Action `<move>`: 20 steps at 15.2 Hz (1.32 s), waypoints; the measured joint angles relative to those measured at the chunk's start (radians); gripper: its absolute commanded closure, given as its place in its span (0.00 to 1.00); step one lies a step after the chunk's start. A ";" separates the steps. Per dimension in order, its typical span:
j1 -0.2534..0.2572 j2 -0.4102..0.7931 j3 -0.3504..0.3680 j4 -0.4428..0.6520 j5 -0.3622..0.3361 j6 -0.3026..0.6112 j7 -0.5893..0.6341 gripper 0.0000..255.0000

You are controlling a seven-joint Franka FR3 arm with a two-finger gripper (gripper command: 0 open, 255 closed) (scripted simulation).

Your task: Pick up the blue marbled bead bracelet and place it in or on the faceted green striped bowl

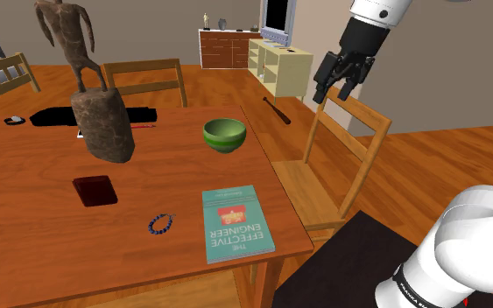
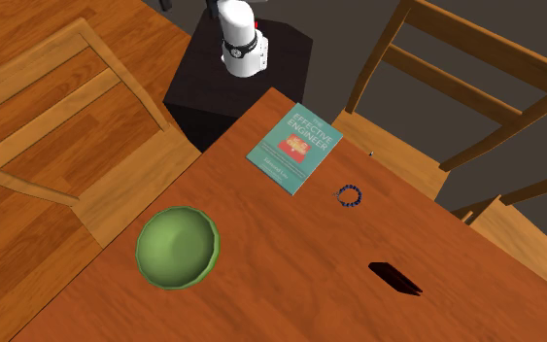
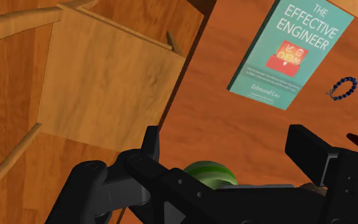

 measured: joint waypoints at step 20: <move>-0.011 0.352 0.421 0.007 0.122 0.293 0.544 0.00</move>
